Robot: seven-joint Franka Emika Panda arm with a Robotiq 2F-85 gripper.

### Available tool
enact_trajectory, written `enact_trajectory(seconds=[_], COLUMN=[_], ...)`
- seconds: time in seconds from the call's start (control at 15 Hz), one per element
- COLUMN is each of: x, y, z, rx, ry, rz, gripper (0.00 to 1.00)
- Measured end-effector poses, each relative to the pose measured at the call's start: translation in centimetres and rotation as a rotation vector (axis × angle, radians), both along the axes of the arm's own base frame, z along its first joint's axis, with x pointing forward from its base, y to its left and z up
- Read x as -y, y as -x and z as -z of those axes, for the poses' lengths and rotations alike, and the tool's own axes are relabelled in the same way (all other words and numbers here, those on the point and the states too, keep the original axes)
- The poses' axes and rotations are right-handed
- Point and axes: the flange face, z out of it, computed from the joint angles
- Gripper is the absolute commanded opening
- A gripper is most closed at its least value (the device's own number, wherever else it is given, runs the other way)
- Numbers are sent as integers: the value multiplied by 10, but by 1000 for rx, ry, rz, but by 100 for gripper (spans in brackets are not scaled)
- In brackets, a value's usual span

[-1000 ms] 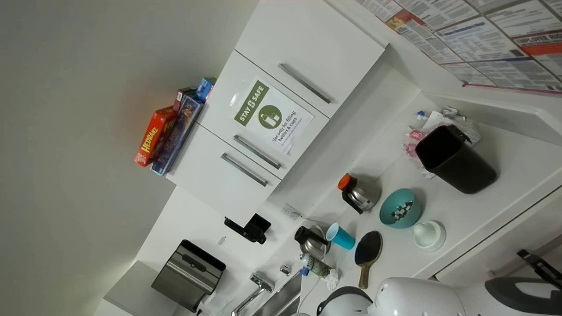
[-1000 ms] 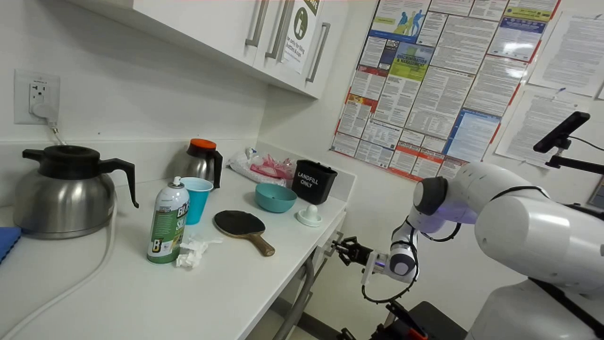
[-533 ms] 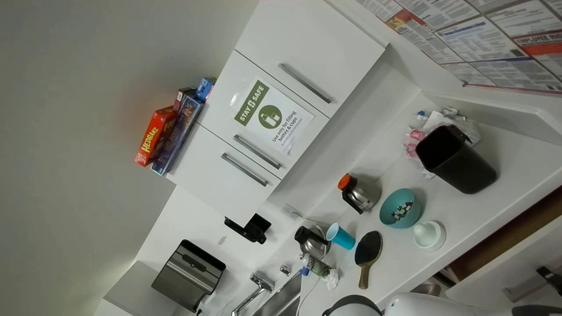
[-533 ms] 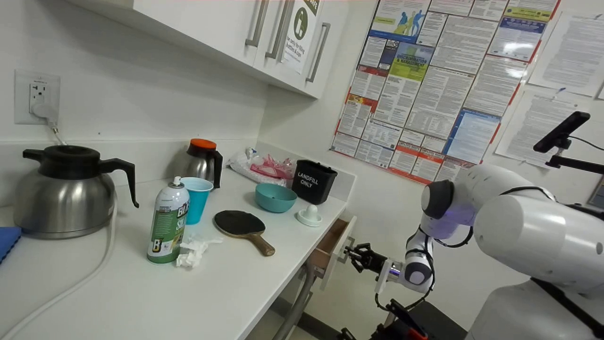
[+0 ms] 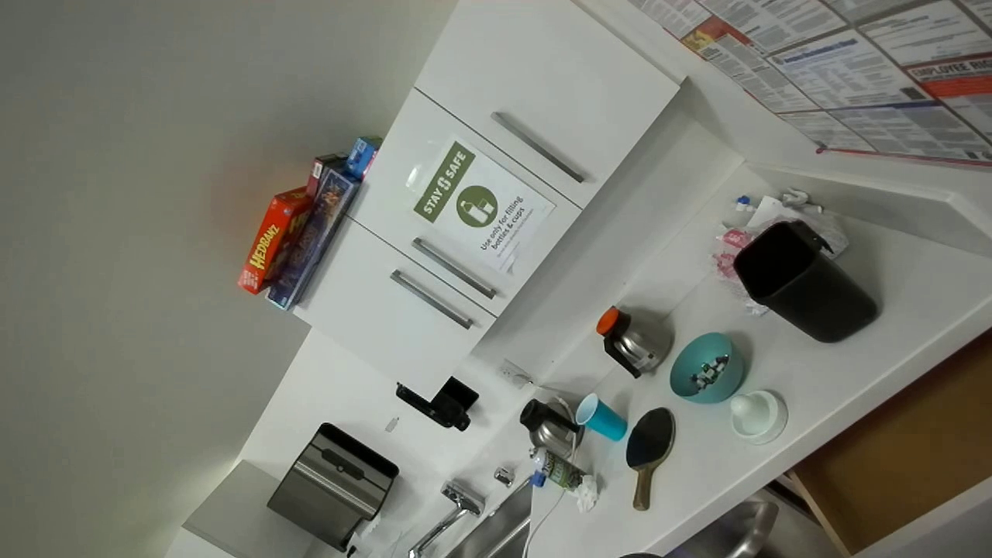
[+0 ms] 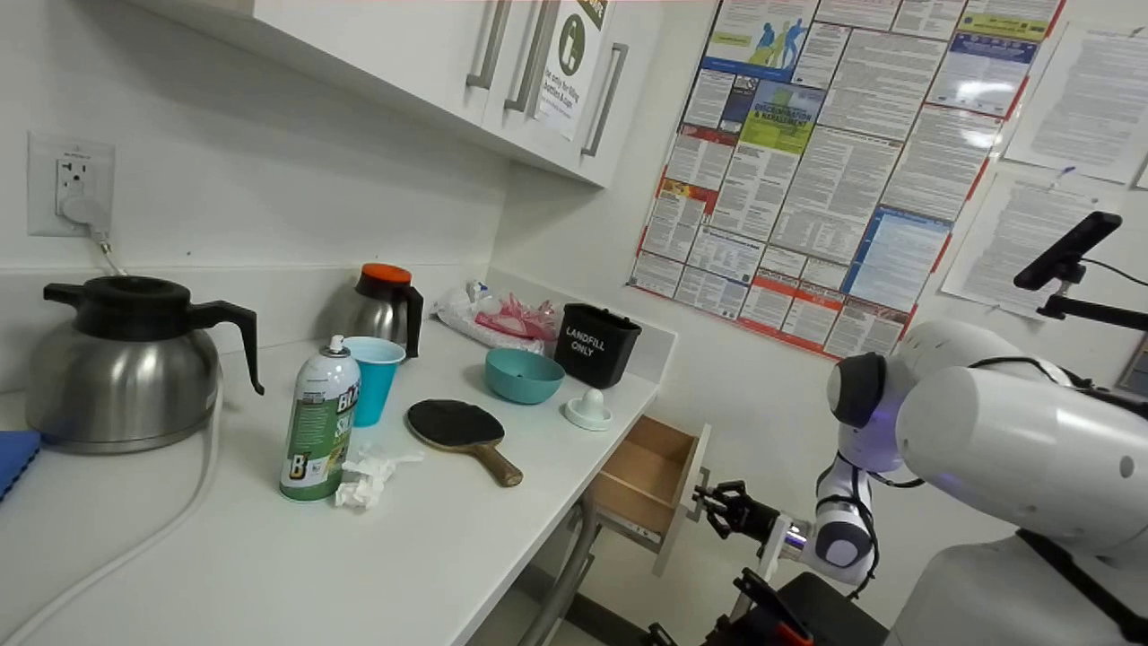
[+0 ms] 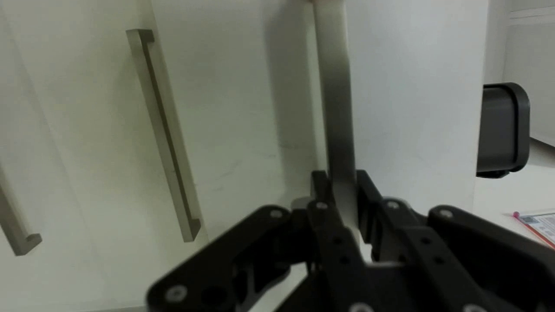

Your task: Open the top right drawer, put the white lid inside then close it

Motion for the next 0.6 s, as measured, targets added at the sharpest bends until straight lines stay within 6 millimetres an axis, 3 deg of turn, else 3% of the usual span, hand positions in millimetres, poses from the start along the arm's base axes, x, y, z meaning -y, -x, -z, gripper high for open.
enact_trajectory(seconds=[0.6], x=[33], y=[86], z=[1], rx=[-4], ry=[-9], rz=[70], gripper=[4])
